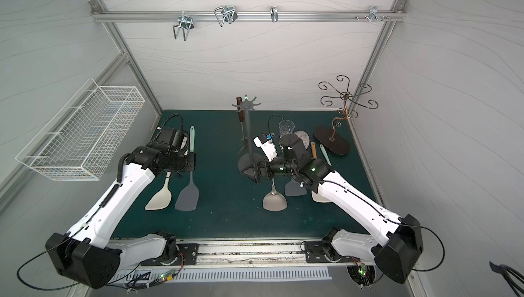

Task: Take the spatula off the kitchen utensil rack
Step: Place the spatula at the center of the board.

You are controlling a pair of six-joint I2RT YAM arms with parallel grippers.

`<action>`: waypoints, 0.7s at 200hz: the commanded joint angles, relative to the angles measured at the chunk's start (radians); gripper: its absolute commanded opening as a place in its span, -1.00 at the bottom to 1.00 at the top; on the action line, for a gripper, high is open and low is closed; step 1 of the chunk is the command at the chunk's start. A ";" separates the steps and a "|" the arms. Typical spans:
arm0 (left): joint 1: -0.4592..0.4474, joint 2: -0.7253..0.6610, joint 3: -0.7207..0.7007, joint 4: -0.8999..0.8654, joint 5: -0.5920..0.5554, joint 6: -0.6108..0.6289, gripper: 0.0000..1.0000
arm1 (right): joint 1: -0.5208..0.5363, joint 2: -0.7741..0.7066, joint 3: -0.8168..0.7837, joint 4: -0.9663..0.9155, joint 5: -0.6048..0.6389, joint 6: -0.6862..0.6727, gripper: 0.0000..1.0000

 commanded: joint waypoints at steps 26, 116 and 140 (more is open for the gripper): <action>0.044 0.146 0.104 -0.081 -0.071 0.036 -1.00 | 0.005 -0.012 -0.046 -0.040 0.021 -0.042 0.98; 0.086 0.537 0.337 -0.207 -0.082 0.079 -1.00 | 0.005 -0.019 -0.077 -0.022 0.040 -0.028 0.98; 0.094 0.606 0.356 -0.205 -0.083 0.082 -1.00 | 0.006 -0.013 -0.098 0.009 0.025 -0.015 0.98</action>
